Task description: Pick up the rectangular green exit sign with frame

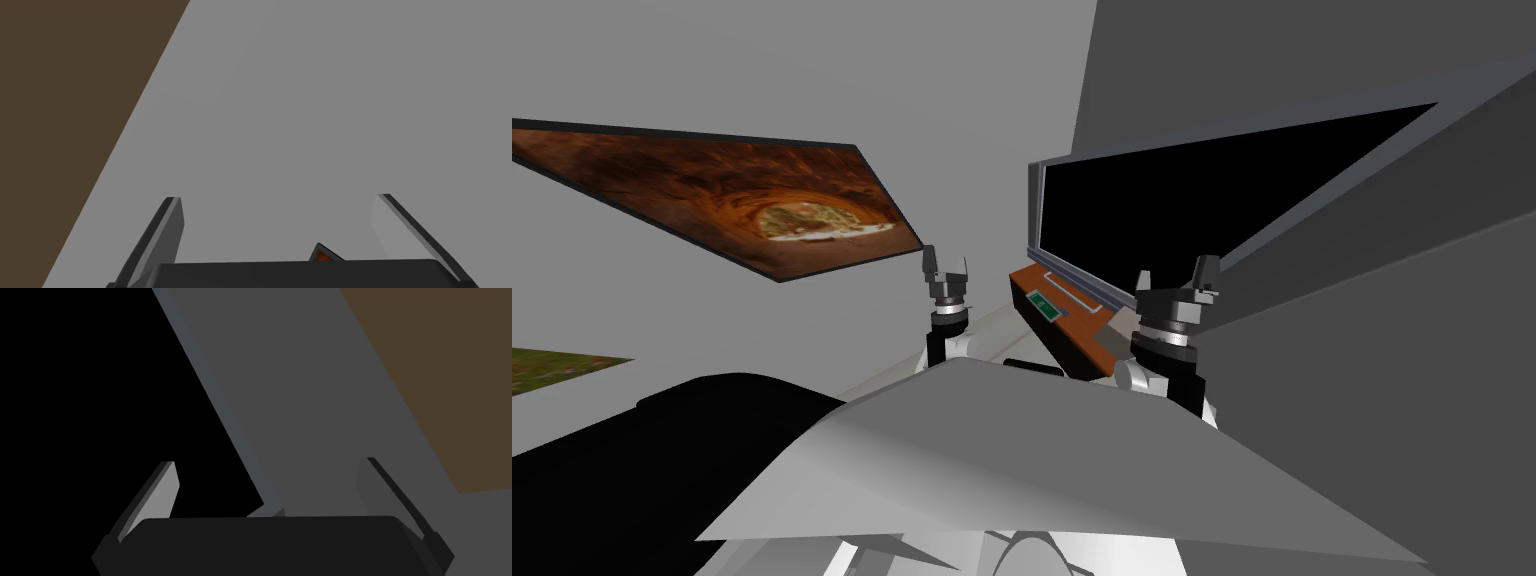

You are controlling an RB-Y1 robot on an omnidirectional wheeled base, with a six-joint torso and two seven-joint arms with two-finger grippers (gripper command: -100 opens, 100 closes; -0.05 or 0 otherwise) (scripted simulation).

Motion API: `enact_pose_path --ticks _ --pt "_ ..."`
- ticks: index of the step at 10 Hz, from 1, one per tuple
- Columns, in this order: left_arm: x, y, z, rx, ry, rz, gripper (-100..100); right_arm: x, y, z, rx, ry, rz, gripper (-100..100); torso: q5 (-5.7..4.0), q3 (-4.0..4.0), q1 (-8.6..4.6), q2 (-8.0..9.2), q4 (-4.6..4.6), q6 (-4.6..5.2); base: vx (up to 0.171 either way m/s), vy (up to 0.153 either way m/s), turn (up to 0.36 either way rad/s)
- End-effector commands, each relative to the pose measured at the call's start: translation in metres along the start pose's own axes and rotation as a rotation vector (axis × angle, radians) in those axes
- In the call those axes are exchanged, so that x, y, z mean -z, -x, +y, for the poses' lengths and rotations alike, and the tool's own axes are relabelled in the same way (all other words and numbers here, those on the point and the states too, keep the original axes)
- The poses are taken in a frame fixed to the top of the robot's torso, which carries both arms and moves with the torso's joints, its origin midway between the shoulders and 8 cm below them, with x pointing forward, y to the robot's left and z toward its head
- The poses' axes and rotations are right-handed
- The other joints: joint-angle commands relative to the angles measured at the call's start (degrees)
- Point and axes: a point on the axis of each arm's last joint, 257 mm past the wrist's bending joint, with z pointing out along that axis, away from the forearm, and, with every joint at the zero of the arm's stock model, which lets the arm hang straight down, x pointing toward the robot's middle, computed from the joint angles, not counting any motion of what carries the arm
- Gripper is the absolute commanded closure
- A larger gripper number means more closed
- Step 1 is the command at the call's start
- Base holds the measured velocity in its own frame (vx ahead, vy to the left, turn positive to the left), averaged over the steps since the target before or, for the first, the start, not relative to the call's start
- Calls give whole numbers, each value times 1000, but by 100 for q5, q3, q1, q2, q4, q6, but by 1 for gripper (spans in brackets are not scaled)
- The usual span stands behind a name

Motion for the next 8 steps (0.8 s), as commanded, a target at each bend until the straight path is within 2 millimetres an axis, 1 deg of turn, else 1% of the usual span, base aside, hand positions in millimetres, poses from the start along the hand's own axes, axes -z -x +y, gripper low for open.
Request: enact_pose_path --ticks 1,3,4,6,7,8 --pt "0 0 0 0 0 0 0 1 -13 -20 30 -50 51 -100 0 0 0 0 0 0 7 37 9" --pt "0 0 0 0 0 0 0 4 -29 -49 71 -118 107 -100 5 -4 25 -7 -1 -1 15 79 4" --pt "0 0 0 0 0 0 0 4 -29 -49 71 -118 107 -100 6 -5 30 -8 -2 -1 14 56 0" --pt "0 0 0 0 0 0 0 10 -50 -86 126 -205 173 -100 5 -3 22 -5 -1 -1 10 64 5" --pt "0 0 0 0 0 0 0 13 -63 -101 158 -235 211 -100 6 -4 27 -6 -2 -1 18 90 4" --pt "0 0 0 0 0 0 0 16 -62 -107 160 -254 210 -100 8 -5 35 -8 -2 -1 13 76 0"
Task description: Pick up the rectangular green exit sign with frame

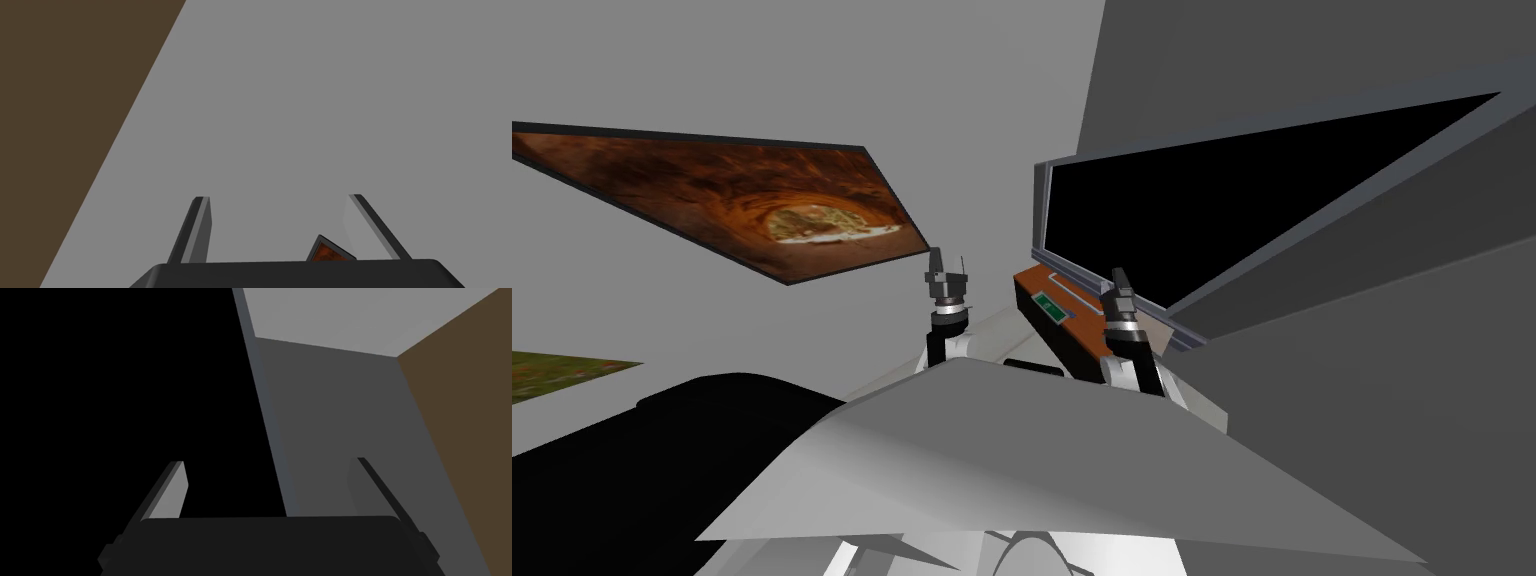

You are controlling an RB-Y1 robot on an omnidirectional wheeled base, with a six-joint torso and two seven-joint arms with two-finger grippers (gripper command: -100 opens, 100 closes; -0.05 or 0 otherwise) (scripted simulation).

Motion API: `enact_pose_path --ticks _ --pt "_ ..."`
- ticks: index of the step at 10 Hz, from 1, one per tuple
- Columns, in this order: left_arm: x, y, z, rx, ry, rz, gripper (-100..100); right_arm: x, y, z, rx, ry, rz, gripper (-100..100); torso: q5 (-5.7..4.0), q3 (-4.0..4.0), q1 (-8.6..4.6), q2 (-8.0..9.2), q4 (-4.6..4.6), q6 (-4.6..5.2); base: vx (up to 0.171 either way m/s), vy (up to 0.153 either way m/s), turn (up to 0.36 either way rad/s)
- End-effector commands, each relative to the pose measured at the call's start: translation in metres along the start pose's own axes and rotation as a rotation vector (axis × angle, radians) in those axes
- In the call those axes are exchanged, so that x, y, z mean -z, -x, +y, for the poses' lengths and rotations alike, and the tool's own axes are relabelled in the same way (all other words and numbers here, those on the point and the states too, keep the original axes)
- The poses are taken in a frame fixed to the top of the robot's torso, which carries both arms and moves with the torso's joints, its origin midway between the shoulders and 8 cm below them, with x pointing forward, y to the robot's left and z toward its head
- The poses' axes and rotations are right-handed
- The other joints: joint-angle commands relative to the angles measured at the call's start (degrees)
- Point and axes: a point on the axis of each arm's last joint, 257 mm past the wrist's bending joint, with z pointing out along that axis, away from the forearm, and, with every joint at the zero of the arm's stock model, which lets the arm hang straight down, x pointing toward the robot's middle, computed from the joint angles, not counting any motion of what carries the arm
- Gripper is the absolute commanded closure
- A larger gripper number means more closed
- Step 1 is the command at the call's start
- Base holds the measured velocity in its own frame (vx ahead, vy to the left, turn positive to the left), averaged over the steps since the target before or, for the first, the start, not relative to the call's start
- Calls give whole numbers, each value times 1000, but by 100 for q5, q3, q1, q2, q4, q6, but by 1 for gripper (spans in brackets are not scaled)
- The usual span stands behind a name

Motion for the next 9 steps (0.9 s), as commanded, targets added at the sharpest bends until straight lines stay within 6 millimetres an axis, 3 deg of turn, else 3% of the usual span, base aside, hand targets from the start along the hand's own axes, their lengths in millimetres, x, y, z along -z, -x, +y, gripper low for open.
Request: enact_pose_path --ticks 1,4,5,6,7,8,9 --pt "0 0 0 0 0 0 0 -4 -15 -25 45 -57 46 -100 0 0 0 0 0 0 18 75 3" --pt "0 0 0 0 0 0 0 -2 -50 -68 133 -157 137 -100 2 -1 5 -3 0 1 24 98 5" --pt "0 0 0 0 0 0 0 -1 -50 -74 134 -175 138 -100 1 -3 7 -5 -1 0 19 66 1" --pt "0 0 0 0 0 0 0 1 -68 -93 186 -216 187 -100 0 -1 -4 -2 0 1 14 64 10" --pt "0 0 0 0 0 0 0 2 -68 -98 187 -230 188 -100 -1 -1 -4 -1 0 0 14 58 5" --pt "0 0 0 0 0 0 0 6 -85 -118 244 -275 240 -100 -1 0 -8 0 0 1 19 64 10" --pt "0 0 0 0 0 0 0 7 -85 -121 245 -285 241 -100 -1 -1 -6 -2 0 0 22 57 6"
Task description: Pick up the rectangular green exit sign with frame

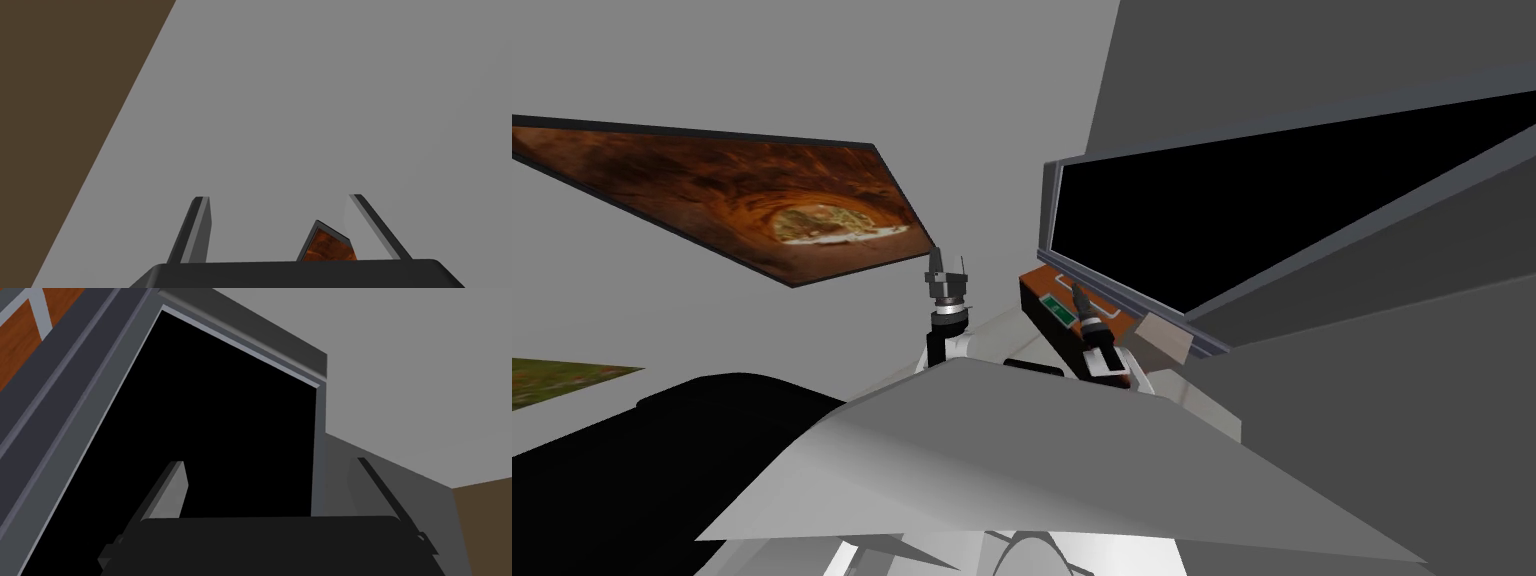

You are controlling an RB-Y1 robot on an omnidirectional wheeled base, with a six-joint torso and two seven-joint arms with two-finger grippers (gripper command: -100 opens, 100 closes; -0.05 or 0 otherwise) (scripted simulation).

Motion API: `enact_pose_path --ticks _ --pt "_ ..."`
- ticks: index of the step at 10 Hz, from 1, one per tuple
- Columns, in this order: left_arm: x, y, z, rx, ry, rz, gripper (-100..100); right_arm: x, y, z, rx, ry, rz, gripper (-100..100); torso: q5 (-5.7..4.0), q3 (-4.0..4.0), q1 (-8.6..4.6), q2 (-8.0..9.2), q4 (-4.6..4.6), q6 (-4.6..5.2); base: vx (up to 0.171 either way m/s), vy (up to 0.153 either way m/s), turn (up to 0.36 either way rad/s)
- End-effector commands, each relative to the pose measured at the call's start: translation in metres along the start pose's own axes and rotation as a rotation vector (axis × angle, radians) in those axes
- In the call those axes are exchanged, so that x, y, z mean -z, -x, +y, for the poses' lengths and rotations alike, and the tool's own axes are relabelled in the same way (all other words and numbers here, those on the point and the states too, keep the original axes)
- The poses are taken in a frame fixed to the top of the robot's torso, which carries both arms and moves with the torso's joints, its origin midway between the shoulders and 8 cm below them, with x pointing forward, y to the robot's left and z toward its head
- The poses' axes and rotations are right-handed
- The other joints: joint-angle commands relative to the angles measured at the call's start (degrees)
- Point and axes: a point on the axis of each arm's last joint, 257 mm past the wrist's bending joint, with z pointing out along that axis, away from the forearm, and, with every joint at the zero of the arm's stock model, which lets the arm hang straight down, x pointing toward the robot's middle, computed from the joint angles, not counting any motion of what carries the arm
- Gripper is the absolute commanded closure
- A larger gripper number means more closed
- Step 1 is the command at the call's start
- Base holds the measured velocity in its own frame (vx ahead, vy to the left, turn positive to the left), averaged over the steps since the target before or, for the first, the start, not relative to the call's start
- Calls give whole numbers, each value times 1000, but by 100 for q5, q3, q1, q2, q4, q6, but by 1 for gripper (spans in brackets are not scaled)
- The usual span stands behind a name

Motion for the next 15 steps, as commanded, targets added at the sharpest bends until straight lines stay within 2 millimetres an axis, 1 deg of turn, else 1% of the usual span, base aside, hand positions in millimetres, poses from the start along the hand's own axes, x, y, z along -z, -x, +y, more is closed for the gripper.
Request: enact_pose_path --ticks 1,2,3,4,5,6,7,8,9,10,11,12,13,14,15 --pt "0 0 0 0 0 0 0 -2 -23 -22 74 -57 60 -100 0 0 0 0 0 0 20 86 20" --pt "0 0 0 0 0 0 0 -2 -23 -24 75 -69 62 -100 1 0 7 0 0 -1 17 73 2" --pt "0 0 0 0 0 0 0 -4 -43 -39 143 -105 111 -100 1 1 5 2 0 0 24 73 17" --pt "0 0 0 0 0 0 0 -3 -44 -45 143 -124 115 -100 1 -1 6 -2 0 -1 25 69 16" --pt "0 0 0 0 0 0 0 -4 -63 -61 215 -159 165 -100 1 -1 3 -1 0 1 25 74 26" --pt "0 0 0 0 0 0 0 -2 -64 -67 216 -178 169 -100 1 -1 6 -2 -1 -1 27 61 15" --pt "0 0 0 0 0 0 0 -2 -81 -82 290 -208 218 -100 1 -1 0 -1 0 1 35 65 37" --pt "0 0 0 0 0 0 0 1 -81 -90 292 -233 223 -100 0 -3 2 -5 -1 -1 21 60 19" --pt "0 0 0 0 0 0 0 2 -96 -103 368 -260 268 -100 1 0 0 0 0 1 24 86 41" --pt "0 0 0 0 0 0 0 5 -97 -113 371 -287 276 -100 2 -1 8 -1 0 -1 27 68 20" --pt "0 0 0 0 0 0 0 11 -111 -132 448 -322 325 -100 2 -1 2 -1 0 1 31 63 57" --pt "0 0 0 0 0 0 0 12 -110 -136 450 -340 327 -100 0 -1 1 -2 -1 0 30 48 27" --pt "0 0 0 0 0 0 0 18 -123 -154 527 -367 375 -100 0 -1 -5 -2 0 1 46 57 66" --pt "0 0 0 0 0 0 0 21 -121 -159 531 -391 377 -100 0 -3 -2 -6 -1 0 38 46 34" --pt "0 0 0 0 0 0 0 25 -130 -173 606 -412 417 -100 0 -3 -7 -5 -1 2 37 52 94"
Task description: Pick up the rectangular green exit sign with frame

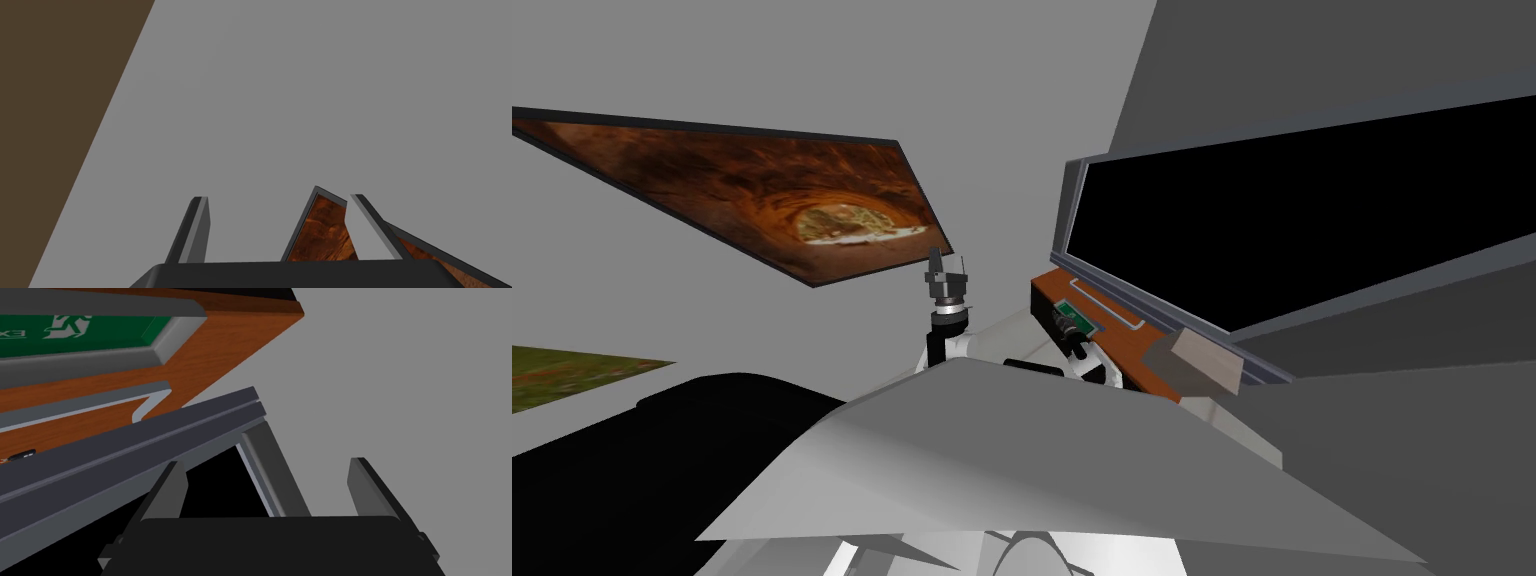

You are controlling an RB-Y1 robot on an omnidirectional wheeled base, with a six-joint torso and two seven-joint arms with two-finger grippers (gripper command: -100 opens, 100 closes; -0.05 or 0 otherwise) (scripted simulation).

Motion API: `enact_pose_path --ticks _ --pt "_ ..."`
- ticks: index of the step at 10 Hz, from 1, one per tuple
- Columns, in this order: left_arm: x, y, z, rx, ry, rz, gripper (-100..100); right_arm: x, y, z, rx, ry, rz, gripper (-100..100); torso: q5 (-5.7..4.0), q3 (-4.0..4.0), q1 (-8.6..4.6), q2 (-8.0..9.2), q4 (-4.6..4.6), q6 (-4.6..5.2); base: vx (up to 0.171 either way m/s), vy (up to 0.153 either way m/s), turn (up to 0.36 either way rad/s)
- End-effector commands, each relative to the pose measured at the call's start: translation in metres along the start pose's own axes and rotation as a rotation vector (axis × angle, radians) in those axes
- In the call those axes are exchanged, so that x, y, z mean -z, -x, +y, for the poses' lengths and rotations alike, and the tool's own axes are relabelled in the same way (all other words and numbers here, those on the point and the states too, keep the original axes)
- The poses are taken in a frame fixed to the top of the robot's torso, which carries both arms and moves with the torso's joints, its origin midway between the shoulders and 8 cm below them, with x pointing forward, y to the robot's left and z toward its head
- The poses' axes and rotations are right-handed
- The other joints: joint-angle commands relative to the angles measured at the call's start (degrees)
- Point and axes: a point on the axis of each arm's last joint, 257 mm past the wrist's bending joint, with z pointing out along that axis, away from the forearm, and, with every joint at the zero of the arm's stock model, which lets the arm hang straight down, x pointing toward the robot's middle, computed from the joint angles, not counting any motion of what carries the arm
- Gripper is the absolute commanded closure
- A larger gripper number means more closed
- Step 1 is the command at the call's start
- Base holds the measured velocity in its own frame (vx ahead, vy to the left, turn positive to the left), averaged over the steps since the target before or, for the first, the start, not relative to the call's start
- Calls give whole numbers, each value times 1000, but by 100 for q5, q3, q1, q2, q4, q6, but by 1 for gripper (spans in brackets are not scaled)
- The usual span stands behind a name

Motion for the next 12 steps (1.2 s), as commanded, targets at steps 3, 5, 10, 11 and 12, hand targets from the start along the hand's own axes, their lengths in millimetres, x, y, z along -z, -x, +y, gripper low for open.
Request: enact_pose_path --ticks 3,5,10,11,12 --pt "0 0 0 0 0 0 0 -5 -36 -32 122 -108 83 -100 0 0 0 0 0 1 38 42 51" --pt "0 0 0 0 0 0 0 -5 -54 -52 199 -164 128 -100 -1 0 -5 -1 0 1 40 33 76" --pt "0 0 0 0 0 0 0 2 -94 -112 411 -322 253 -100 -2 1 -15 1 0 4 44 25 92" --pt "0 0 0 0 0 0 0 3 -95 -115 413 -333 257 -100 -2 -2 -11 -4 -1 2 49 21 69" --pt "0 0 0 0 0 0 0 8 -105 -134 477 -379 296 -100 -1 -1 -11 -1 -1 4 48 16 149"
